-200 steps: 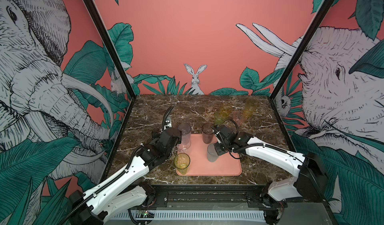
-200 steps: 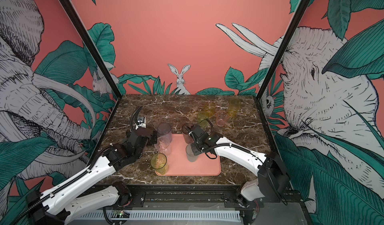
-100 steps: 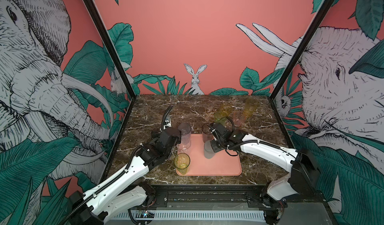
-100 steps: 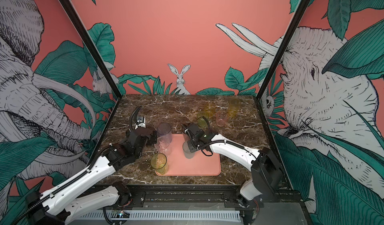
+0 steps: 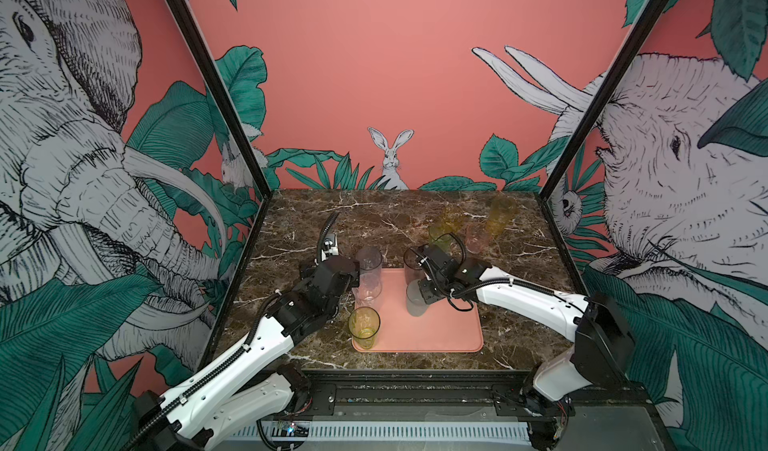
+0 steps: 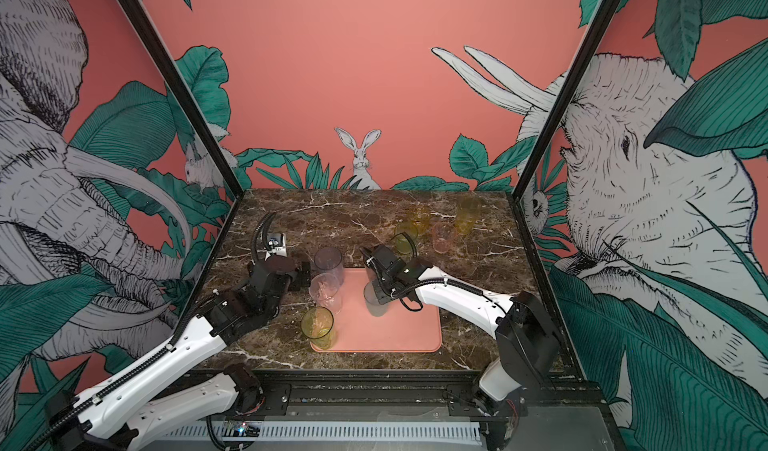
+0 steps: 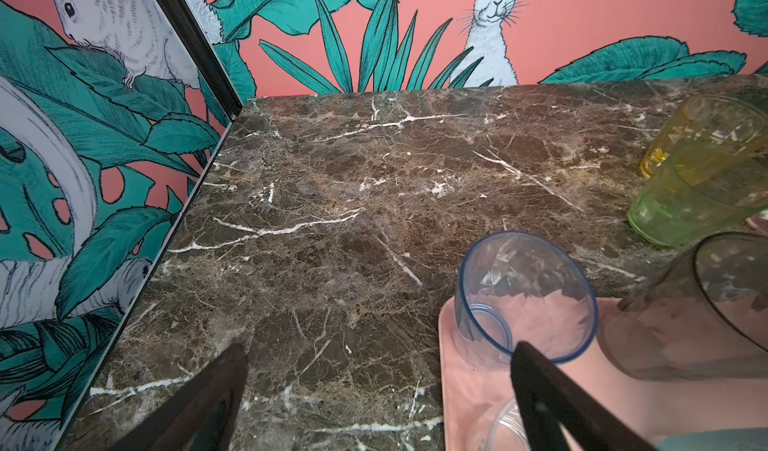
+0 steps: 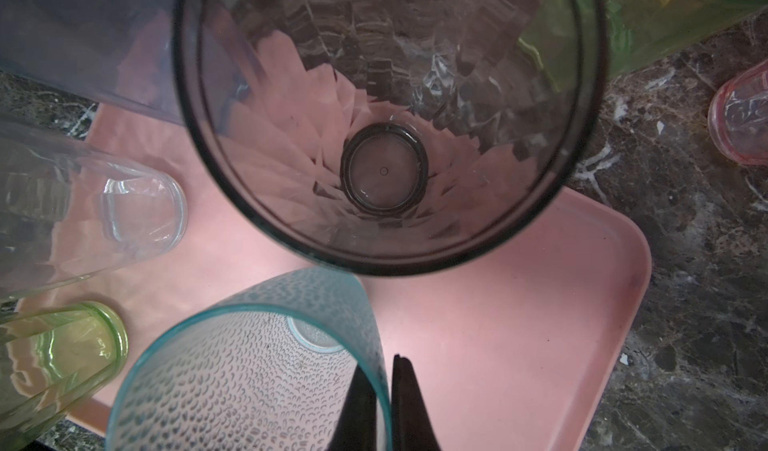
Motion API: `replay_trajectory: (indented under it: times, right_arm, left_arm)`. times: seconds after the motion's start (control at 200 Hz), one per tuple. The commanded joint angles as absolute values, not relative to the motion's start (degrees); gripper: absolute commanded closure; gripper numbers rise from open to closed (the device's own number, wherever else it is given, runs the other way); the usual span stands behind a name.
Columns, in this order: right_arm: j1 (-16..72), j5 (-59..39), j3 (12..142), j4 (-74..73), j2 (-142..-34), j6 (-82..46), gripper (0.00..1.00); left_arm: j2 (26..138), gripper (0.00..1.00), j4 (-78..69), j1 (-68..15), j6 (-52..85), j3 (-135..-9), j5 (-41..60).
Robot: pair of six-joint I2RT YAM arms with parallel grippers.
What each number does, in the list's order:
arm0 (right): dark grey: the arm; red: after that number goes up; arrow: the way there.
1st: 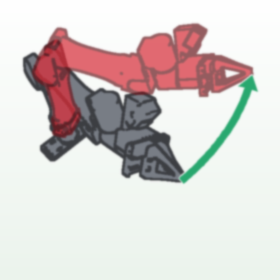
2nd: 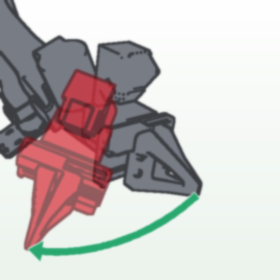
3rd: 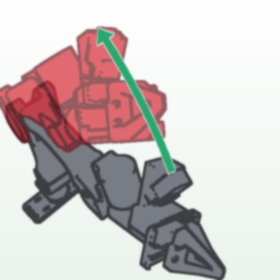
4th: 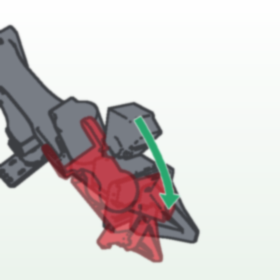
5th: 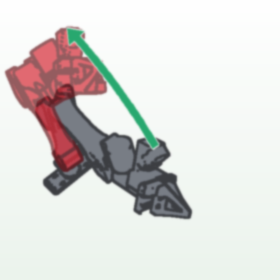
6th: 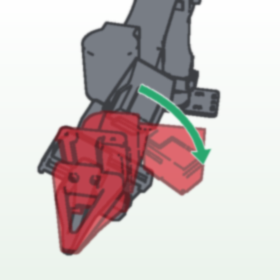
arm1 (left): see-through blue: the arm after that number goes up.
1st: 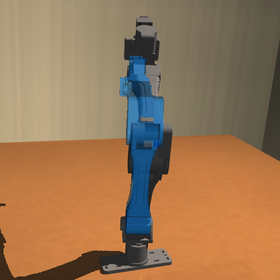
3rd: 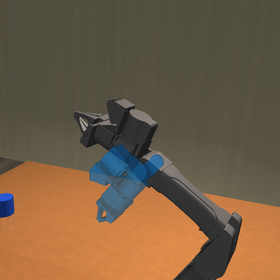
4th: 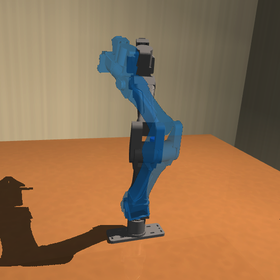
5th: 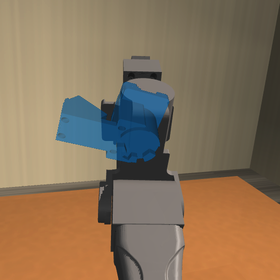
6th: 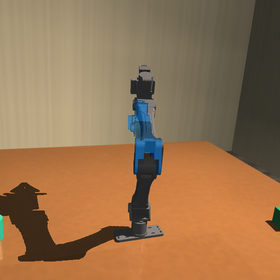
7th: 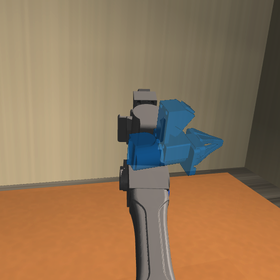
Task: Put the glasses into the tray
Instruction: 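Lower the teal frosted glass onto the tray beside the grey glass, then open the right gripper and raise it away from the teal glass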
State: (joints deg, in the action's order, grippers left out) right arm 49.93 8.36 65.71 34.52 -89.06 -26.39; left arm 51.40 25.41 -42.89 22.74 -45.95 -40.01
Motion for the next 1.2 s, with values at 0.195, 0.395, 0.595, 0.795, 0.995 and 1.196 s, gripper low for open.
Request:
replay_trajectory:
  times: [0.195,0.395,0.595,0.795,0.995,1.196]
  right_arm:
    - [50.4,8.5,67.3,33.3,-90.1,-27.4,0.98]
    - [50.3,8.8,67.6,33.6,-90.0,-27.6,0.85]
    - [50.4,8.1,67.4,33.1,-89.2,-28.0,0.75]
    - [50.3,7.7,68.2,33.9,-87.5,-28.1,0.61]
    - [50.3,7.0,69.4,35.1,-83.2,-27.2,0.57]
    - [50.3,7.8,70.1,34.7,-76.8,-25.0,0.52]
  left_arm:
    - [49.7,0.01,26.5,-42.3,24.0,-44.6,-40.2]
    - [49.2,0.01,26.8,-42.2,24.3,-44.3,-40.1]
    - [48.7,0.01,27.0,-42.1,24.5,-44.0,-40.0]
    - [48.7,0.01,26.7,-42.1,25.0,-43.8,-39.5]
    - [48.9,0.01,26.8,-42.0,24.9,-44.0,-39.5]
    - [48.5,0.01,27.1,-41.9,24.8,-44.1,-39.6]
